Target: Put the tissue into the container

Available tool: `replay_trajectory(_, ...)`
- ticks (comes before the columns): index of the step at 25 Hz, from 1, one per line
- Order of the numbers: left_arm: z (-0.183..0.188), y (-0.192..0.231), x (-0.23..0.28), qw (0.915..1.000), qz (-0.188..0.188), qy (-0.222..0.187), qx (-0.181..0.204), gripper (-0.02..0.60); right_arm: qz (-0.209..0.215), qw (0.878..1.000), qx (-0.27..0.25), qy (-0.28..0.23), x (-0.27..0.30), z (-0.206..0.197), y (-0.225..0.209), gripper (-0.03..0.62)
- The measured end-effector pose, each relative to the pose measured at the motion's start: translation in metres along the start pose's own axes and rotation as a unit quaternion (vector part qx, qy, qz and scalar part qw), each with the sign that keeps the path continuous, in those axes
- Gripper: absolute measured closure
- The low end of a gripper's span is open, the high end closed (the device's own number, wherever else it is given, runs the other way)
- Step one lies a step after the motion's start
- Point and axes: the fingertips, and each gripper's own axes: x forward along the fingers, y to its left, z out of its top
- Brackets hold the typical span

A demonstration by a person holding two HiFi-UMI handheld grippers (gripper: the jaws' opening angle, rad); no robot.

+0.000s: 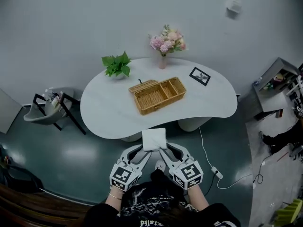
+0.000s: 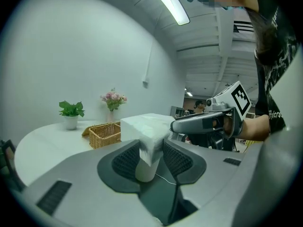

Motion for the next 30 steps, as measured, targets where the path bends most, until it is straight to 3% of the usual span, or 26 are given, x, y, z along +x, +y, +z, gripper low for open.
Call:
replay_trajectory(9,0.008,0.016,0.056,0.9984,0.039,-0.008,-0.04,0.414,0.042,0.999,-0.019,0.005,0.022,0.009,-0.058,0.465)
replay_trajectory(18,0.01,0.023,0.092,0.9958,0.078,-0.006,-0.048,0.414,0.074,0.997,-0.028,0.017,0.035,0.009,-0.096,0.465)
replay_trajectory(30,0.018,0.036,0.12,0.9962,0.069,-0.004,-0.053,0.414,0.06,0.998,-0.027,0.019,0.048,0.016,-0.123,0.465)
